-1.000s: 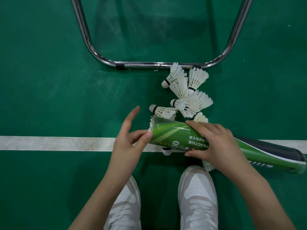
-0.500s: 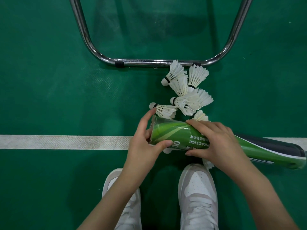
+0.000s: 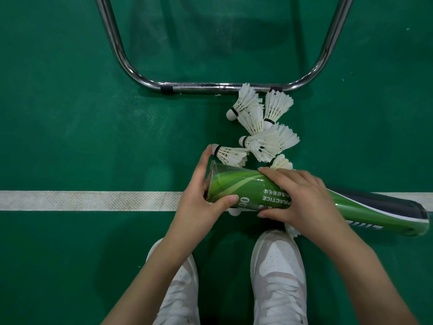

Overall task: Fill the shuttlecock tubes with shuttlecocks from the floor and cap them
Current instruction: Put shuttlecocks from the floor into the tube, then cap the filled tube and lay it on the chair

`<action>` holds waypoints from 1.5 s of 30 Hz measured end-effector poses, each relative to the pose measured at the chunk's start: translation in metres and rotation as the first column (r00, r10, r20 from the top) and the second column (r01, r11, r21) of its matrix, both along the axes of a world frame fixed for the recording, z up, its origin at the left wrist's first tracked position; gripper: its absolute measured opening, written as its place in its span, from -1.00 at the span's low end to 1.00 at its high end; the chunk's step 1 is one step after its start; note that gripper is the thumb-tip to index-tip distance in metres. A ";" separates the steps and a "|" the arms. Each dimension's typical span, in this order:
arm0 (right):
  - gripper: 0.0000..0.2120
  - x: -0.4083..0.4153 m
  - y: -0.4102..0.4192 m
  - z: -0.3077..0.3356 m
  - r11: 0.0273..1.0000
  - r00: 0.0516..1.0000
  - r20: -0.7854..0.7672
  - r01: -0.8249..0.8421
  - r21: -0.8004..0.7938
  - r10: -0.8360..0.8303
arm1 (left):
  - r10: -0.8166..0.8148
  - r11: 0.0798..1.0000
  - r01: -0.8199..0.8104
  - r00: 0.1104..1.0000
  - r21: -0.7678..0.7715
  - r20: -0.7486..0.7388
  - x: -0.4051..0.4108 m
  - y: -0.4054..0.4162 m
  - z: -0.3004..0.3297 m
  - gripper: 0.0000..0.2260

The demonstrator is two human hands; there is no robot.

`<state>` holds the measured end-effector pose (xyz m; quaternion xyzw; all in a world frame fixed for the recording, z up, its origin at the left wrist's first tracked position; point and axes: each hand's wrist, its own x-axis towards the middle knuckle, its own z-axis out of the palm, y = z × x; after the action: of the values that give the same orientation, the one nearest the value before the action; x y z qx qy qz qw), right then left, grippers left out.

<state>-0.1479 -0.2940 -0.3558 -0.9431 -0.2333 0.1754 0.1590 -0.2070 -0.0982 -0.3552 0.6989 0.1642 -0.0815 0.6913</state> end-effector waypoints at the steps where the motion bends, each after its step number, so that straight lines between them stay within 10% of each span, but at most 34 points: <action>1: -0.20 0.000 0.000 0.000 1.000 1.000 0.001 -0.001 0.001 0.001 | -0.002 1.000 0.002 1.000 0.004 -0.002 0.000 0.001 0.000 -0.17; 15: -0.19 0.000 0.004 0.002 1.000 1.000 0.003 -0.013 0.011 0.013 | -0.165 0.986 0.165 0.986 0.014 0.022 0.007 0.009 0.003 -0.18; 24: -0.23 0.019 0.010 0.029 0.996 0.979 0.206 -0.027 0.088 0.008 | 0.176 0.967 -0.183 0.983 0.176 0.055 0.014 0.009 0.019 -0.06; 29: -0.20 0.046 0.021 0.085 0.978 0.991 0.132 0.001 0.208 -0.029 | 0.279 0.956 -0.260 0.949 -0.140 0.147 0.041 0.006 0.077 -0.14; 45: -0.28 0.063 0.026 0.279 0.812 0.985 0.156 -0.030 0.582 -0.075 | 0.265 0.960 -0.264 0.767 -0.089 0.585 0.071 -0.003 0.292 -0.25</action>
<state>-0.0847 -0.2676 -0.0769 -0.8634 -0.2773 0.0117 0.4213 -0.1356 -0.1016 -0.0628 0.6587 0.0375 0.2382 0.7127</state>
